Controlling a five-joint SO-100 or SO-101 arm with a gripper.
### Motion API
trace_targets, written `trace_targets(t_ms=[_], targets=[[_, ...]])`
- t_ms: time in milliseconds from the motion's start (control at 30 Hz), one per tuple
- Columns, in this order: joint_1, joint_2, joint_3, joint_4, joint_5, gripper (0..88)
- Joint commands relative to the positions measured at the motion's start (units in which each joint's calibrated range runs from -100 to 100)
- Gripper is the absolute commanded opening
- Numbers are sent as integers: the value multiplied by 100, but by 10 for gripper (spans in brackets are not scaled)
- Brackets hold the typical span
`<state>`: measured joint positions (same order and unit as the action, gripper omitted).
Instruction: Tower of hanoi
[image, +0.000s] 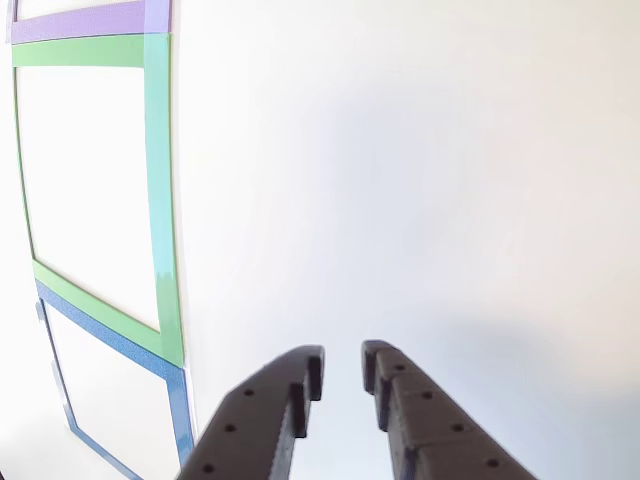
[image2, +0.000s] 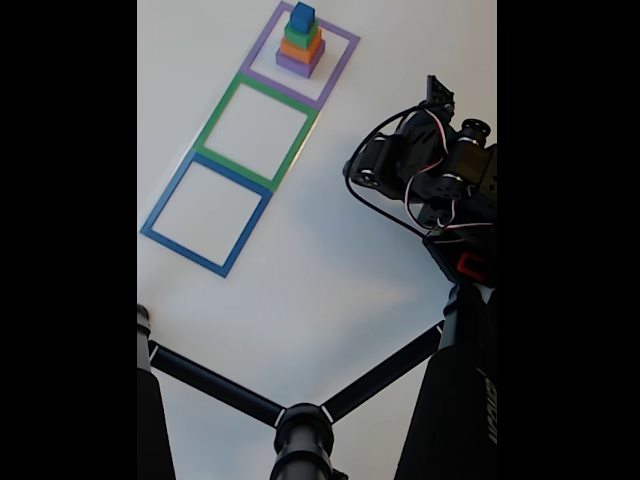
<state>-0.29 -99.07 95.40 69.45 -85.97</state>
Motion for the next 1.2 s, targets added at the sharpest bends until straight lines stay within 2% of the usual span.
trace_targets(t_ms=[0,300,467,567,633,667,767,867,933,967,1033,1100,1167], targets=[[106,4,-403,108,795,0],[499,1215,-2185,-281,3382,0],[873,1748,-3194,-475,5579,0],[1122,1861,-3612,-613,7236,0],[1228,1877,-3776,-799,8521,0],[1266,1869,-3821,-896,9248,0],[1439,1861,-3858,-1309,12071,0],[1736,1869,-3831,-1657,13627,0],[2014,1926,-3831,-1714,14421,0],[2167,1990,-3803,-1714,15114,0],[2474,2111,-3758,-1787,16027,0],[2781,2216,-3749,-1852,17312,0],[2982,2313,-3731,-1997,18276,0]])
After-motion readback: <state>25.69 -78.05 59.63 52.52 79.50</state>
